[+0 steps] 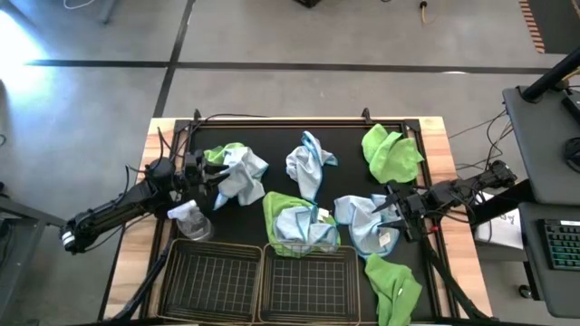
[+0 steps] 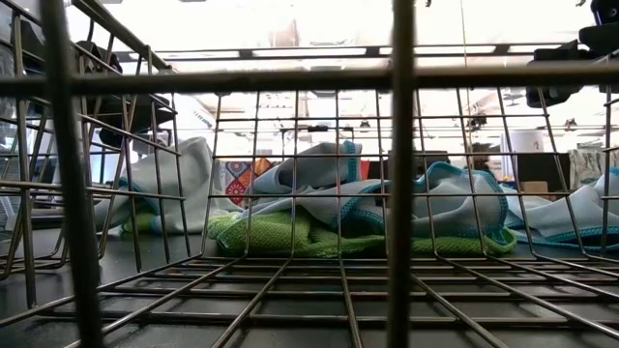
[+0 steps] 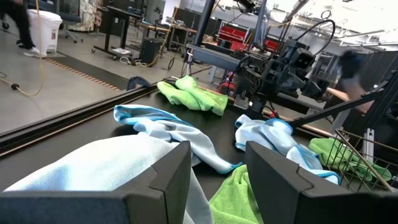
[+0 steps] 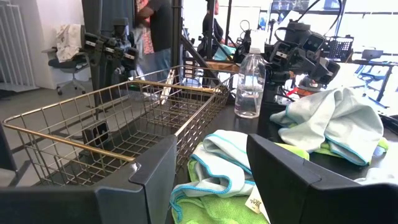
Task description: Sort microfiber towel by color & place in baskets
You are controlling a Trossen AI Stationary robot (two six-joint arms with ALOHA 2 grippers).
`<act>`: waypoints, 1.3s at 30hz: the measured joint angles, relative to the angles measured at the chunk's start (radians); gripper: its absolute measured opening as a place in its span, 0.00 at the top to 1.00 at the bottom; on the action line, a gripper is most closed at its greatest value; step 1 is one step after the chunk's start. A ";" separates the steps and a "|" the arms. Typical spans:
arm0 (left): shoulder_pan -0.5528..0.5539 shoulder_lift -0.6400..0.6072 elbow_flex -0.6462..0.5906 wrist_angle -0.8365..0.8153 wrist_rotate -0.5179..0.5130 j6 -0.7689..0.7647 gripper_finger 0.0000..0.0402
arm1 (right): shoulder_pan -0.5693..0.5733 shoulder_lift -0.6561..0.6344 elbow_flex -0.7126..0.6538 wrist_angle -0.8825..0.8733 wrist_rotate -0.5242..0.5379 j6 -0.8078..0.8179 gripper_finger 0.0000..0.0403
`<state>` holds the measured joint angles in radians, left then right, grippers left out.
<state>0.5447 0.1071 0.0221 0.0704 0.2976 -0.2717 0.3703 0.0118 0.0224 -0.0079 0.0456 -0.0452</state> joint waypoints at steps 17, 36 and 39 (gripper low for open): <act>0.000 0.000 0.000 0.000 0.000 0.000 0.65 | 0.000 0.000 0.000 0.000 0.000 0.000 0.52; 0.000 0.000 0.000 0.000 0.000 0.000 0.65 | 0.000 0.000 -0.003 0.036 0.005 0.000 0.52; 0.000 0.000 0.000 0.000 0.000 0.000 0.65 | 0.000 0.000 -0.003 0.035 0.003 0.000 0.52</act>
